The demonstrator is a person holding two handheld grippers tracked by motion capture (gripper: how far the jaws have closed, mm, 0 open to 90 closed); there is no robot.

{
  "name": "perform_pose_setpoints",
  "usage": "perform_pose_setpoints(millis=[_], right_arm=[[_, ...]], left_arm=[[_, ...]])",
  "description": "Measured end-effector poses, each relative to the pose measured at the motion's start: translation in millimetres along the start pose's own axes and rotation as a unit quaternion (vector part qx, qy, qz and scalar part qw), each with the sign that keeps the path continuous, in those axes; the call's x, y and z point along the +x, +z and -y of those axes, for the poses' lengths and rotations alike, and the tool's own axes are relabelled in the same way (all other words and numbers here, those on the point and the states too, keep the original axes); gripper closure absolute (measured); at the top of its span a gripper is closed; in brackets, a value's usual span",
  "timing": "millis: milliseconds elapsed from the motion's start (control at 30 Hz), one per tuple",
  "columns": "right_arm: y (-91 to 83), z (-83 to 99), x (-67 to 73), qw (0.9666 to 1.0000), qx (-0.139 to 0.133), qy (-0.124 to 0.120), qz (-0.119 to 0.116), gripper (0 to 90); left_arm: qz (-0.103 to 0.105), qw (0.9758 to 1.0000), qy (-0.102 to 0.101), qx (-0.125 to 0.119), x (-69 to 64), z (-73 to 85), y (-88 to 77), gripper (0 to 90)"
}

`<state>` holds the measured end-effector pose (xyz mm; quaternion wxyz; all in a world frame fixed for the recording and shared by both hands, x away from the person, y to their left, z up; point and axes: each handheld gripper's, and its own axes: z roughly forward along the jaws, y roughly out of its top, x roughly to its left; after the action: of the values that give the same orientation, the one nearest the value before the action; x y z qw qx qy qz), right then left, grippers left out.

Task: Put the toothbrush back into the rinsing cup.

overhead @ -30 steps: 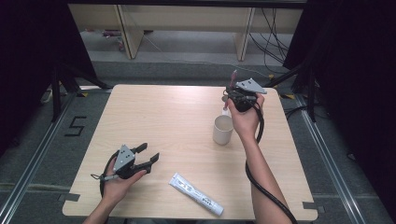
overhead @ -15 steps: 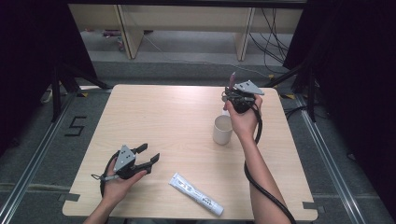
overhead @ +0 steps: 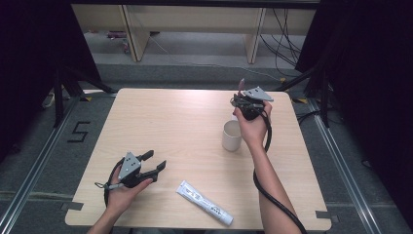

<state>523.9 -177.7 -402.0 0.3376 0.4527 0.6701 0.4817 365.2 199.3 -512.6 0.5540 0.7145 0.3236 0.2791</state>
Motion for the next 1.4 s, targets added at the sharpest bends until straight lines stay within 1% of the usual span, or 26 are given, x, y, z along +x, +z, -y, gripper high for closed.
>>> perform_pose_setpoints(millis=[33,67,133,167,200,233,300,467,500,533,567,633,667,700,833,900,1000,1033,1067,1133,1200,1233,1300,1333,1367,1400], right_arm=[[0.8,0.6,-1.3,0.9999,-0.002,-0.013,0.0,80.3],[1.5,2.0,0.2,1.0,0.0,-0.002,-0.001,80.3],[2.6,4.0,0.3,1.0,0.004,-0.007,-0.001,80.3],[2.7,5.3,1.9,1.0,0.005,0.0,0.001,80.3],[4.3,6.5,-0.3,0.9999,0.004,-0.015,-0.003,80.3],[4.3,7.8,0.9,0.9999,0.01,-0.003,-0.002,80.3],[5.3,9.6,0.6,0.9999,0.01,-0.01,0.0,80.3],[6.9,13.4,1.4,0.9998,0.02,-0.001,-0.004,80.3],[7.5,14.1,0.6,0.9998,0.018,-0.007,-0.002,80.3],[7.9,14.9,0.7,0.9998,0.022,-0.002,-0.005,80.3],[8.8,15.6,-0.2,0.9997,0.02,-0.011,-0.005,80.3],[9.1,17.9,1.1,0.9997,0.024,-0.003,-0.003,80.2],[9.8,18.4,-1.3,0.9995,0.021,-0.021,-0.002,80.2],[9.9,19.8,0.9,0.9996,0.026,-0.003,-0.004,80.2],[12.2,22.8,-0.2,0.9996,0.027,-0.009,-0.006,80.2],[12.6,23.5,0.4,0.9994,0.034,-0.002,-0.009,80.2],[13.4,25.1,-0.5,0.9993,0.033,-0.014,-0.001,80.2],[13.2,25.8,1.4,0.9991,0.041,-0.001,-0.004,80.2],[13.5,26.2,0.6,0.9991,0.042,-0.006,-0.007,80.2],[13.6,27.5,1.1,0.999,0.044,-0.005,0.0,80.1],[15.3,28.4,-0.2,0.9991,0.04,-0.015,-0.002,80.1],[14.8,28.6,0.2,0.999,0.044,-0.011,-0.002,80.1],[15.2,29.3,-0.1,0.9989,0.044,-0.016,0.002,80.1],[15.3,29.6,0.6,0.9989,0.046,-0.01,-0.004,80.1],[15.8,30.1,1.4,0.9989,0.047,-0.006,-0.001,80.0],[16.2,30.4,0.7,0.999,0.042,-0.012,0.001,80.0]], left_arm=[[0.001,1.0,-0.001,0.001,0.0,0.0,-0.3,35.6],[0.001,1.0,0.0,0.001,0.1,0.1,-0.4,35.6],[0.001,1.0,0.0,0.001,0.0,0.3,-0.5,35.6],[0.001,1.0,-0.001,0.001,-0.1,0.4,-0.6,35.6],[0.001,1.0,-0.001,0.001,0.0,0.4,-0.7,35.6],[0.001,1.0,-0.001,0.001,-0.1,0.3,-0.8,35.6],[0.0,1.0,-0.001,0.001,-0.1,0.3,-1.0,35.6],[0.002,1.0,-0.003,0.0,-0.5,1.0,-0.2,35.7],[0.004,0.9999,-0.011,-0.004,-1.6,1.7,0.7,35.7],[0.003,0.9999,-0.01,-0.003,-1.8,1.7,0.7,35.7],[0.004,0.9999,-0.011,-0.003,-2.1,1.7,0.7,35.6],[0.004,0.9999,-0.01,-0.004,-2.1,1.6,0.8,35.6],[0.004,0.9999,-0.011,-0.003,-2.1,1.7,0.7,35.6],[0.004,0.9999,-0.011,-0.003,-1.9,1.8,0.6,35.6],[0.004,0.9999,-0.01,-0.002,-1.7,2.1,0.6,35.6],[0.004,0.9999,-0.01,-0.002,-1.9,2.0,0.6,35.6],[0.005,0.9999,-0.011,-0.002,-2.3,2.1,0.6,35.6],[0.002,1.0,-0.002,0.003,-1.6,1.4,-0.1,35.6],[0.003,1.0,-0.003,0.003,-1.7,1.6,0.1,35.6],[0.003,1.0,-0.004,0.004,-2.0,1.8,0.0,35.6],[0.003,1.0,-0.004,0.003,-2.3,1.8,0.1,35.6],[0.003,1.0,-0.004,0.004,-2.3,1.8,0.2,35.6],[0.003,1.0,-0.005,0.004,-2.4,2.0,0.2,35.6],[0.003,1.0,-0.005,0.004,-2.4,2.1,0.2,35.6],[0.003,1.0,-0.004,0.004,-2.3,2.0,0.2,35.6],[0.003,1.0,-0.005,0.004,-2.4,2.1,0.3,35.6]])
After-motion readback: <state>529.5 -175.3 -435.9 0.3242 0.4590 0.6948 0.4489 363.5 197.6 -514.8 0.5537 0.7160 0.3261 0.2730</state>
